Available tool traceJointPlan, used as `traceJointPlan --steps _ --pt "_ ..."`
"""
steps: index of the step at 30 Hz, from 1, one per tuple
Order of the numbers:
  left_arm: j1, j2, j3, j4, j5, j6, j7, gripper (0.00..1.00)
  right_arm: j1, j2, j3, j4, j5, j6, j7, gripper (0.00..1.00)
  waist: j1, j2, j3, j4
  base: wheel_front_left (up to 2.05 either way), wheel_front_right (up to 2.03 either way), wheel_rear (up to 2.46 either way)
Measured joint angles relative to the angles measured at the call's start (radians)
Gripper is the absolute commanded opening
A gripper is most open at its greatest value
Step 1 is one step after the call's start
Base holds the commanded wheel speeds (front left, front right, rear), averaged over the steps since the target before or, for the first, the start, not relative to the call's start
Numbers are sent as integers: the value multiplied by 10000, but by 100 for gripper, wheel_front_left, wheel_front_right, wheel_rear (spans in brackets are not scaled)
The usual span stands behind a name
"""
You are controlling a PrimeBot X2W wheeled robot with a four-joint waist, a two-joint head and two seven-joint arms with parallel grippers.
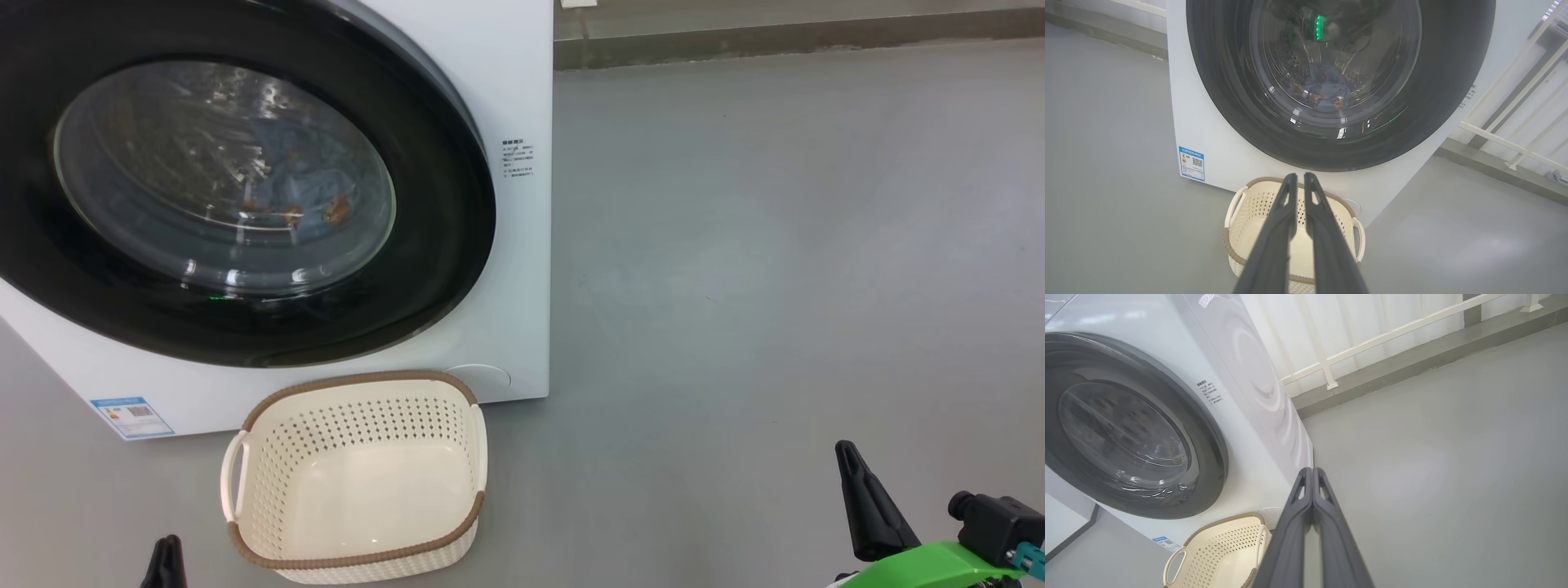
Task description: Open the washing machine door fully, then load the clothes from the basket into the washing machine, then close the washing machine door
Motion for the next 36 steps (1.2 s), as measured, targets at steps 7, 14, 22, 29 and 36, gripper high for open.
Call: traceJointPlan --steps 7,14,22,29,36 --pt "-45 -90 -2 -2 -700 0 182 0 -27 42 -86 12 656 0 136 0 0 0 5 51 0 0 0" --pt "-160 -127 -6 -10 -1394 0 397 0 -56 90 -251 23 1335 0 324 0 -1 0 10 101 0 0 0" --pt "-227 -157 -8 -17 -2234 0 635 0 -70 155 -313 46 2159 0 579 0 -1 0 15 160 0 0 0" --pt "-374 -205 -13 -48 -2951 0 826 0 -267 219 -401 63 2913 0 748 0 -1 0 19 209 0 0 0" --pt "-390 -242 -15 -58 -3670 0 1051 0 -269 249 -577 69 3615 -2 932 0 -1 0 24 260 0 0 0"
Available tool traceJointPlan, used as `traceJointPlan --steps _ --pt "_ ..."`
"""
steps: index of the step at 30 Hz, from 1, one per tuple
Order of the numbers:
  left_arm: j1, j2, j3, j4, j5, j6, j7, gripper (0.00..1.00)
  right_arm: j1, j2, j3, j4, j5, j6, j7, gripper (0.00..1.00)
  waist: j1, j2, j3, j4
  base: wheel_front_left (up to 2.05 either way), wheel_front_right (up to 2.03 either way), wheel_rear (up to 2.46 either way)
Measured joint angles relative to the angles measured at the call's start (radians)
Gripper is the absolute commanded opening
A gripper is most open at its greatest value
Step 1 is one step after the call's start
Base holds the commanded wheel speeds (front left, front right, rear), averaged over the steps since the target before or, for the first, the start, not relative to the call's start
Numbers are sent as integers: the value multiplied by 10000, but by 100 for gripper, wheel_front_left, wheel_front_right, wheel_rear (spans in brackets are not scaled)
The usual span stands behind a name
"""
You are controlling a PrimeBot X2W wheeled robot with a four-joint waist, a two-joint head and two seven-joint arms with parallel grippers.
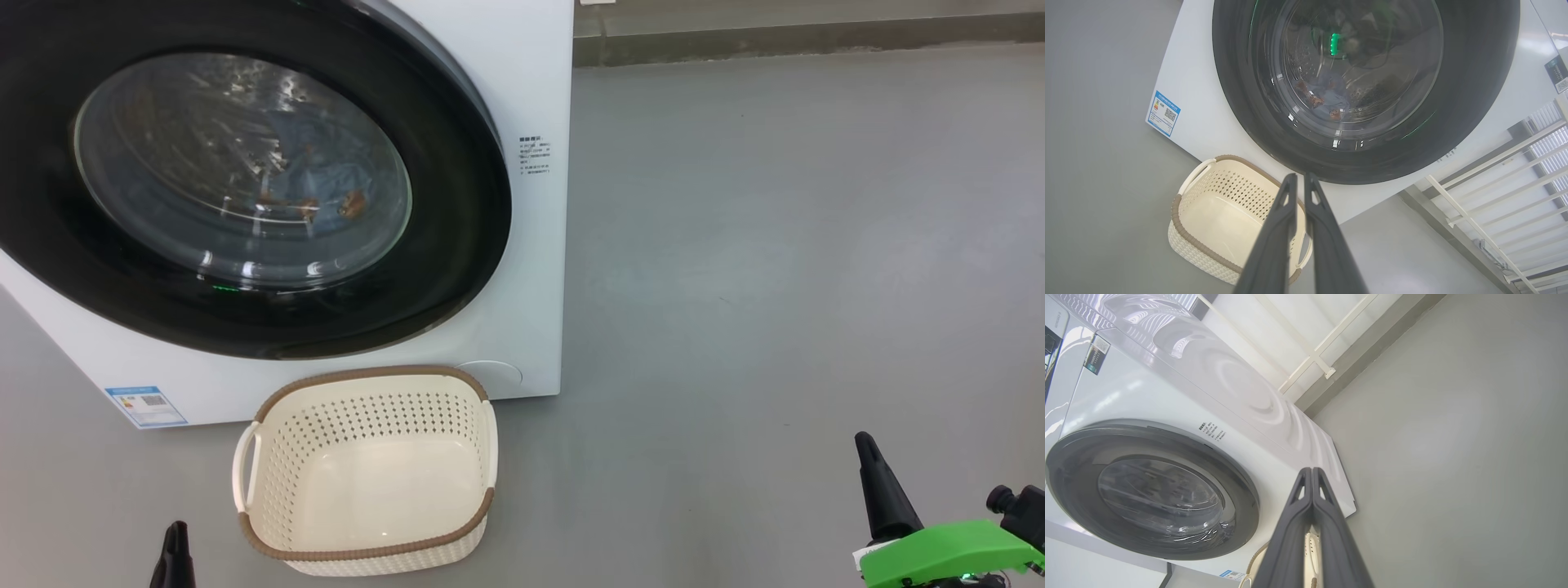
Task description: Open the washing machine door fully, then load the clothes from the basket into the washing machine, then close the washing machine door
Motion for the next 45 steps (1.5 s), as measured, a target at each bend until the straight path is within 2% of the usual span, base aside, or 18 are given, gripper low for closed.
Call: traceJointPlan --steps 45 --pt "-645 -328 -29 -132 -4466 2 1254 0 -413 305 -690 90 4259 -27 1254 0 0 1 28 318 0 0 0"
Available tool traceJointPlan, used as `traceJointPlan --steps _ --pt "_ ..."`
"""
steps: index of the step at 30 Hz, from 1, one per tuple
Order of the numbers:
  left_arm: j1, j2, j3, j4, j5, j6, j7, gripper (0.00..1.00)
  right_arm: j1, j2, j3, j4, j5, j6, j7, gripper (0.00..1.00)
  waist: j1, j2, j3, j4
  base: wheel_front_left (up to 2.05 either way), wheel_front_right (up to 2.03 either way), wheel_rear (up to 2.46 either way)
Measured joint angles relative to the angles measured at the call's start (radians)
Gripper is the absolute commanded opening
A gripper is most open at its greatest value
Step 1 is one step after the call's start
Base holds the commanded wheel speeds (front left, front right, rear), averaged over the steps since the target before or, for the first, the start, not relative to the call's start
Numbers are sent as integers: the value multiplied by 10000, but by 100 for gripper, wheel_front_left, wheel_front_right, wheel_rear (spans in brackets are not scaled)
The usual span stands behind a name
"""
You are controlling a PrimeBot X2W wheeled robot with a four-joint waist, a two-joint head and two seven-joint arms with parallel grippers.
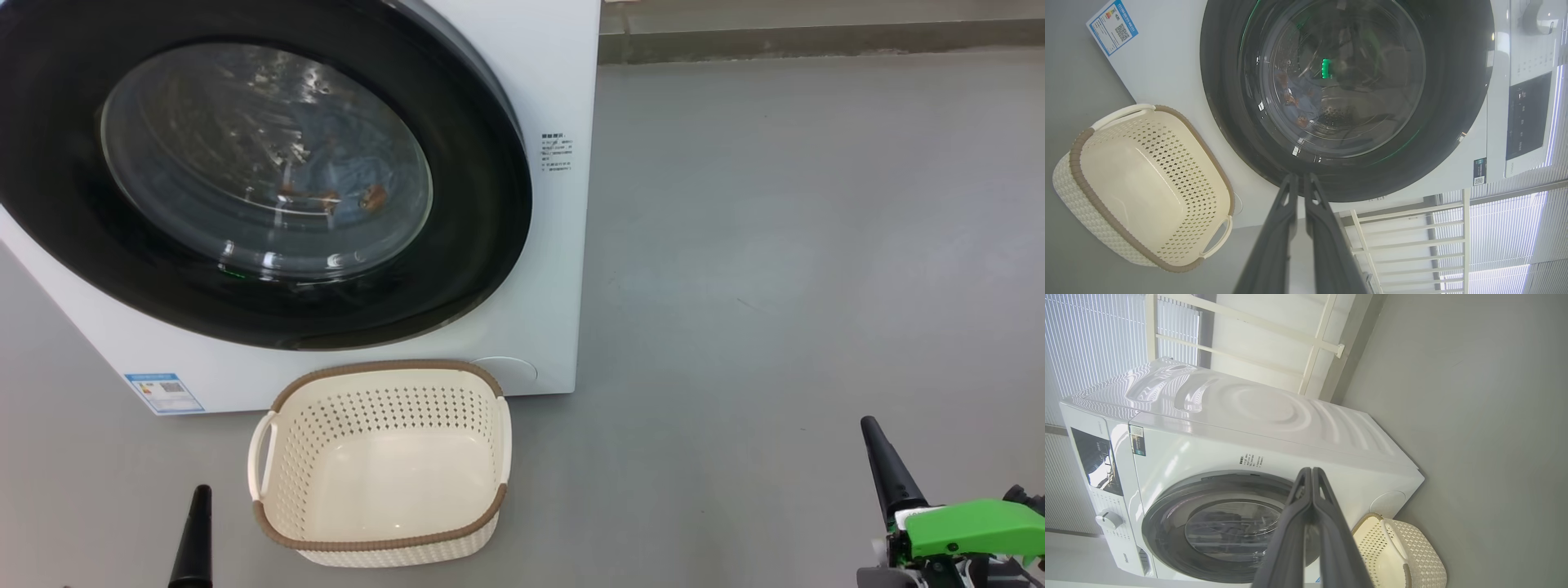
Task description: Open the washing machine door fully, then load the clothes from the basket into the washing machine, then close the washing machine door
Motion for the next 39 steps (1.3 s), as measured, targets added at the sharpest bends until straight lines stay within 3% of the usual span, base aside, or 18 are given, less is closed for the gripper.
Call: traceJointPlan --steps 24,39 --pt "-392 -207 -19 -98 -2531 0 694 0 -376 125 -393 50 2374 -4 711 0 0 -1 16 180 0 0 0" --pt "-397 -228 -21 -98 -2617 0 706 0 -381 159 -504 52 2550 -4 761 0 0 0 17 184 0 0 0"
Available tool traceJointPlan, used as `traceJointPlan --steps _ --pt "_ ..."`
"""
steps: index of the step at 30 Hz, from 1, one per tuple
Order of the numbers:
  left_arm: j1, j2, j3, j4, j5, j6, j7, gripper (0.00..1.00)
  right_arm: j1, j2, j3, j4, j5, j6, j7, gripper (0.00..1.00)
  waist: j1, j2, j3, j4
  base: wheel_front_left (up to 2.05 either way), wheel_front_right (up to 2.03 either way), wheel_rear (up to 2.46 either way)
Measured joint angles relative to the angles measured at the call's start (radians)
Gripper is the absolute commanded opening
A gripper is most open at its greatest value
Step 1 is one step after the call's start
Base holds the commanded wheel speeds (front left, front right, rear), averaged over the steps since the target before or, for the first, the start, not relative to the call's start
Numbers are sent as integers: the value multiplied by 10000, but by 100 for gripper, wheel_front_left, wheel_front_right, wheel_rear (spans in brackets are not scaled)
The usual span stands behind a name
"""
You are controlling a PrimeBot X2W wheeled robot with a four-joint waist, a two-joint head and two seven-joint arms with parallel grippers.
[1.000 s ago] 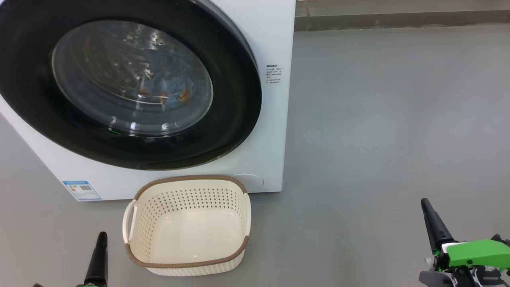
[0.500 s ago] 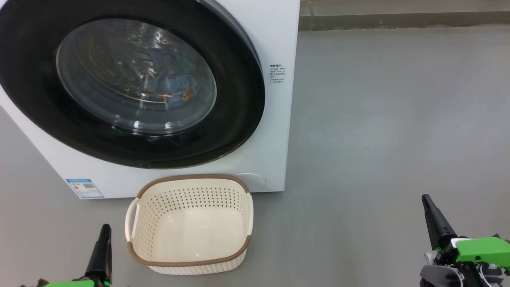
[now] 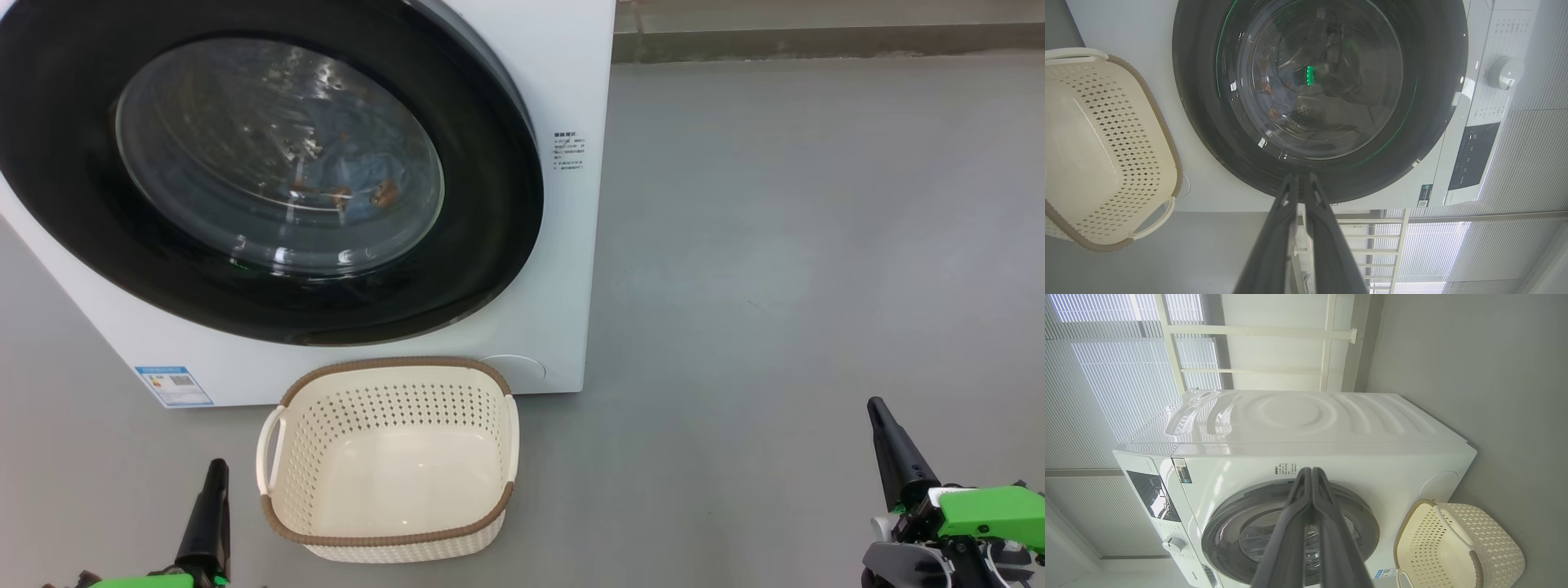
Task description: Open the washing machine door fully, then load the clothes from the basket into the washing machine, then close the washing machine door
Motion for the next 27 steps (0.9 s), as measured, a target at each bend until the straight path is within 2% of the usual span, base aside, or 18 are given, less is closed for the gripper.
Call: traceJointPlan --steps 27 --pt "0 0 -2 0 -2 0 0 0 -4 84 -61 0 0 0 33 0 0 0 0 0 0 0 0"
